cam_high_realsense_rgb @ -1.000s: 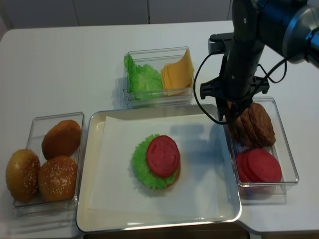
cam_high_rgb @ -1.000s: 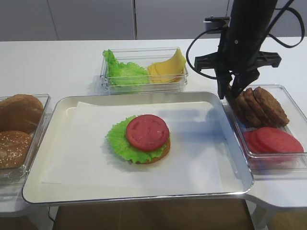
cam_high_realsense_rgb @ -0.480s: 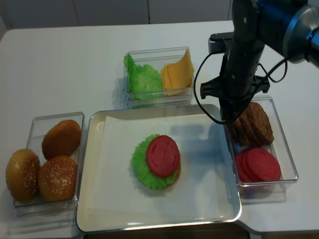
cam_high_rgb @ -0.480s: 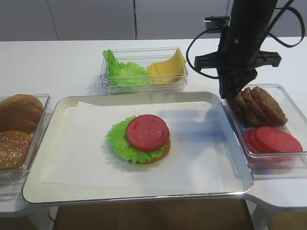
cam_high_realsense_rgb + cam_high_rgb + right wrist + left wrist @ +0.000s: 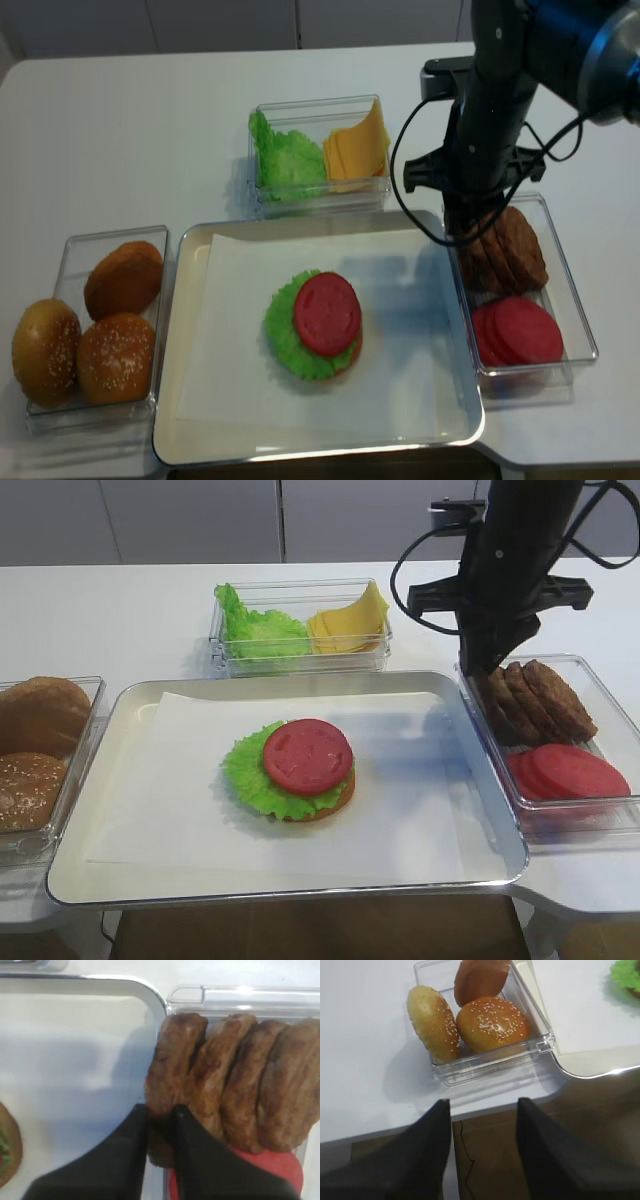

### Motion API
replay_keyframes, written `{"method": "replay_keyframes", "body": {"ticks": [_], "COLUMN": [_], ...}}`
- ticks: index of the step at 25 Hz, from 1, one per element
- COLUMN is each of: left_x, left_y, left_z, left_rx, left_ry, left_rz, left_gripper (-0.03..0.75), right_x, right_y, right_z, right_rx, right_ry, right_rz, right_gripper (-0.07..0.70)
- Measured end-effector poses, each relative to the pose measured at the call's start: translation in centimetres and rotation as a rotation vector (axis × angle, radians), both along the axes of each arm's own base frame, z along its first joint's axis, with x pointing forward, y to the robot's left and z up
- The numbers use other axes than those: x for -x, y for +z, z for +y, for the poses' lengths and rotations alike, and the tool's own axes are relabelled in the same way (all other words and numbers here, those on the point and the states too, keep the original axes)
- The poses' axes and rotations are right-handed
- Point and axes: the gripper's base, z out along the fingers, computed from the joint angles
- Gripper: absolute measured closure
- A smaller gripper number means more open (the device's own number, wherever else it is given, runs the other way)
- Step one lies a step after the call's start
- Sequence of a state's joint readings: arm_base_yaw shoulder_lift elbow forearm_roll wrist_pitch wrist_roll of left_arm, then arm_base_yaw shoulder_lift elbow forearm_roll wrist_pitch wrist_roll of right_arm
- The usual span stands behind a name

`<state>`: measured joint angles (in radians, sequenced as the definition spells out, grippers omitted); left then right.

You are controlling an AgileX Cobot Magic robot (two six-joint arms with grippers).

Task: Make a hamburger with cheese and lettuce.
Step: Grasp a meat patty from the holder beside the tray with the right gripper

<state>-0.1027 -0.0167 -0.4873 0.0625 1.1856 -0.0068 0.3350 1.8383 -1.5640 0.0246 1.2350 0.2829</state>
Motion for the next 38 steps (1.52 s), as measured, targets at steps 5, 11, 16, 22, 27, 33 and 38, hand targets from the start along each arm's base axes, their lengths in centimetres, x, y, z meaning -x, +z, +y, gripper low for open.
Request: {"method": "replay_keyframes", "body": {"ticks": [5,11,16,22,27,33,38], "left_x": [0.0,0.0,0.0,0.0,0.0,0.0,0.0], "left_y": [0.0,0.0,0.0,0.0,0.0,0.0,0.0], "left_z": [0.0,0.0,0.0,0.0,0.0,0.0,0.0], "left_rx": [0.000,0.000,0.000,0.000,0.000,0.000,0.000], "left_ry": [0.000,0.000,0.000,0.000,0.000,0.000,0.000], "left_rz": [0.000,0.000,0.000,0.000,0.000,0.000,0.000], "left_gripper": [0.394,0.403,0.403,0.404,0.405,0.405,0.405], "right_x": [0.4,1.4,2.0,2.9,3.4,3.6,4.4], "right_y": [0.9,3.2,4.4,6.1,6.7,6.7,6.8], "right_z": [-0.1,-0.4,-0.7,-0.8,-0.7,-0.1,1.7], "right_rx": [-0.011,-0.035,-0.039,-0.053,-0.080,-0.137,-0.145], "right_ry": [-0.001,0.011,0.020,0.028,0.041,0.061,0.126], "right_rz": [-0.020,-0.076,-0.110,-0.155,-0.162,-0.143,-0.140], "right_gripper": [0.499,0.500,0.503,0.504,0.504,0.505,0.505]}}
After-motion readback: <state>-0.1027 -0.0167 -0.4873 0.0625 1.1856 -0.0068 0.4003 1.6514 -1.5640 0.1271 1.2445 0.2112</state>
